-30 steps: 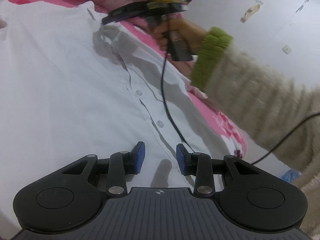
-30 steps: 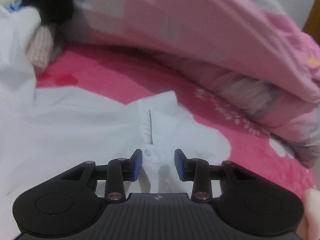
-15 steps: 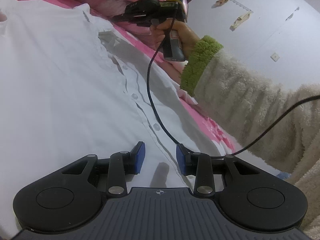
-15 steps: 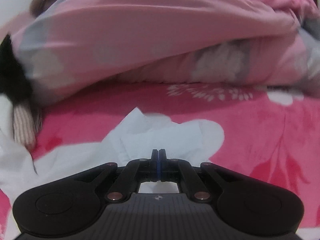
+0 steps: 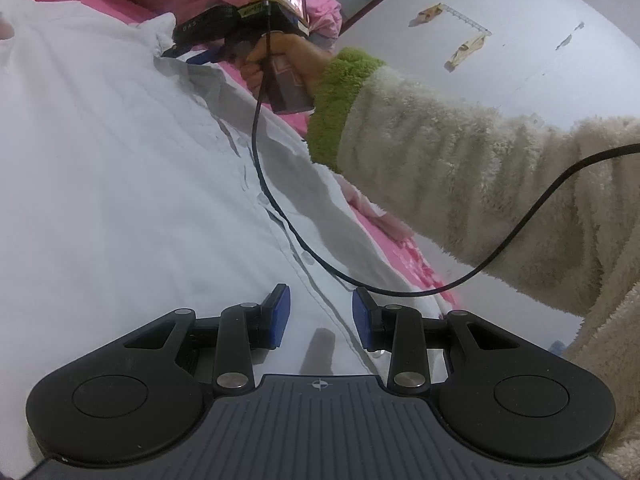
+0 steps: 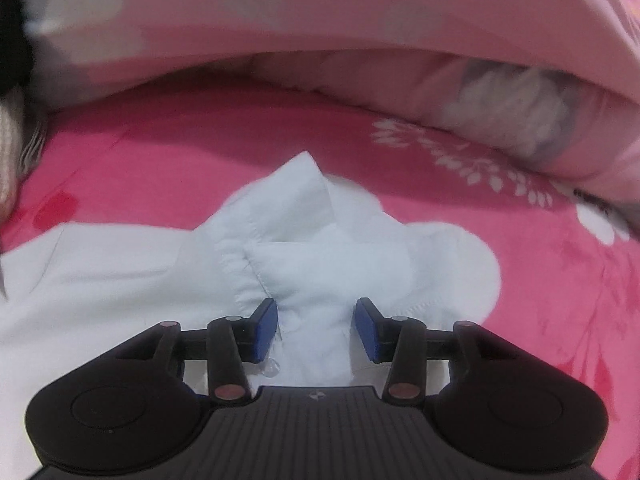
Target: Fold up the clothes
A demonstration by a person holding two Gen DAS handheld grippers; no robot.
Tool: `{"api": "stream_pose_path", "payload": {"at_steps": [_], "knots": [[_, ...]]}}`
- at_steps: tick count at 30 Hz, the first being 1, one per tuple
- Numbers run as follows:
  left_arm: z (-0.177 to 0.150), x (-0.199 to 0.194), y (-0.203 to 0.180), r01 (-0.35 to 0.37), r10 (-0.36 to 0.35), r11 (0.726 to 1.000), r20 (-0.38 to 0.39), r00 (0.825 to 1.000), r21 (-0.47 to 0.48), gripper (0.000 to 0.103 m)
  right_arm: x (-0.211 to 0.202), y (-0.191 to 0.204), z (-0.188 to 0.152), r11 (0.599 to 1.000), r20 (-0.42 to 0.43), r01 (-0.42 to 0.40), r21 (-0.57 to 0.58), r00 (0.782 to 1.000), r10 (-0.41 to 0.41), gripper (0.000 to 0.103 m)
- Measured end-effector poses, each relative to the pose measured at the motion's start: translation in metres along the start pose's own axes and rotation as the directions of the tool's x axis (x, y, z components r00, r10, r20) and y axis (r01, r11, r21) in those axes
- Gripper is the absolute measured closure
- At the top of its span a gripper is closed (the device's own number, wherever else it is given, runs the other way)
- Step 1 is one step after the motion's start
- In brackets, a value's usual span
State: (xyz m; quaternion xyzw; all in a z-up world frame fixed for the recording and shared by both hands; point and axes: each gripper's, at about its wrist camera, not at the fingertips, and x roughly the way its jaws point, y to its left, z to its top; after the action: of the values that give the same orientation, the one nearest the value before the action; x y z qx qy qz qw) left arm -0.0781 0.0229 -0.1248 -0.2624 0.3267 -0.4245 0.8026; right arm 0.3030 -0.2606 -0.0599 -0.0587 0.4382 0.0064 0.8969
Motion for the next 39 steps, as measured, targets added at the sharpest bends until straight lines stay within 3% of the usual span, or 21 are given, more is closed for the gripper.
{"api": "stream_pose_path", "payload": {"at_steps": [1, 3, 4, 9, 13, 17, 20, 24, 29, 33, 36, 39], "knots": [[0.001, 0.001, 0.0, 0.001, -0.001, 1.0, 0.0, 1.0, 0.001, 0.069, -0.002, -0.003, 0.001, 1.0, 0.006, -0.004, 0.027, 1.0, 0.004, 0.081], [0.001, 0.005, 0.0, 0.004, -0.004, 1.0, -0.001, 1.0, 0.005, 0.069, -0.006, -0.01, 0.0, 0.997, 0.018, -0.009, 0.078, 1.0, 0.007, 0.096], [0.002, 0.006, 0.0, 0.005, -0.005, 1.0, -0.001, 1.0, 0.006, 0.069, -0.007, -0.014, -0.001, 0.994, 0.022, -0.015, 0.104, 1.0, 0.012, 0.098], [0.005, 0.007, 0.002, 0.008, -0.008, 1.0, -0.002, 1.0, 0.006, 0.069, -0.025, -0.04, -0.004, 0.963, 0.1, -0.099, 0.253, 0.992, 0.075, 0.099], [0.006, 0.008, 0.005, 0.018, -0.018, 1.0, 0.0, 1.0, 0.004, 0.069, -0.04, -0.068, -0.003, 0.899, 0.213, -0.227, 0.373, 0.965, 0.155, 0.099], [0.005, 0.009, 0.006, 0.025, -0.025, 1.0, 0.003, 1.0, 0.007, 0.069, -0.038, -0.083, 0.002, 0.844, 0.27, -0.323, 0.428, 0.937, 0.222, 0.099], [0.004, 0.01, 0.006, 0.028, -0.028, 1.0, 0.004, 1.0, 0.012, 0.069, -0.025, -0.083, 0.004, 0.826, 0.273, -0.356, 0.437, 0.928, 0.255, 0.098], [0.005, 0.011, 0.006, 0.033, -0.033, 0.999, 0.003, 0.999, 0.013, 0.069, 0.001, -0.076, 0.0, 0.823, 0.233, -0.352, 0.447, 0.934, 0.272, 0.096], [0.008, 0.012, 0.006, 0.037, -0.037, 0.999, -0.002, 0.999, 0.013, 0.069, 0.025, -0.065, -0.005, 0.857, 0.148, -0.268, 0.44, 0.963, 0.226, 0.089], [0.01, 0.012, 0.008, 0.044, -0.044, 0.999, -0.002, 0.999, 0.004, 0.069, -0.018, -0.076, -0.009, 0.87, 0.184, -0.232, 0.435, 0.969, 0.167, 0.069], [0.012, 0.011, 0.009, 0.045, -0.045, 0.999, -0.002, 0.999, -0.008, 0.069, -0.089, -0.098, -0.024, 0.883, 0.254, -0.231, 0.41, 0.958, 0.133, 0.069], [0.015, 0.01, 0.009, 0.037, -0.037, 0.999, -0.004, 0.999, -0.021, 0.069, -0.18, -0.119, -0.057, 0.891, 0.339, -0.251, 0.377, 0.933, 0.12, 0.069]]}}
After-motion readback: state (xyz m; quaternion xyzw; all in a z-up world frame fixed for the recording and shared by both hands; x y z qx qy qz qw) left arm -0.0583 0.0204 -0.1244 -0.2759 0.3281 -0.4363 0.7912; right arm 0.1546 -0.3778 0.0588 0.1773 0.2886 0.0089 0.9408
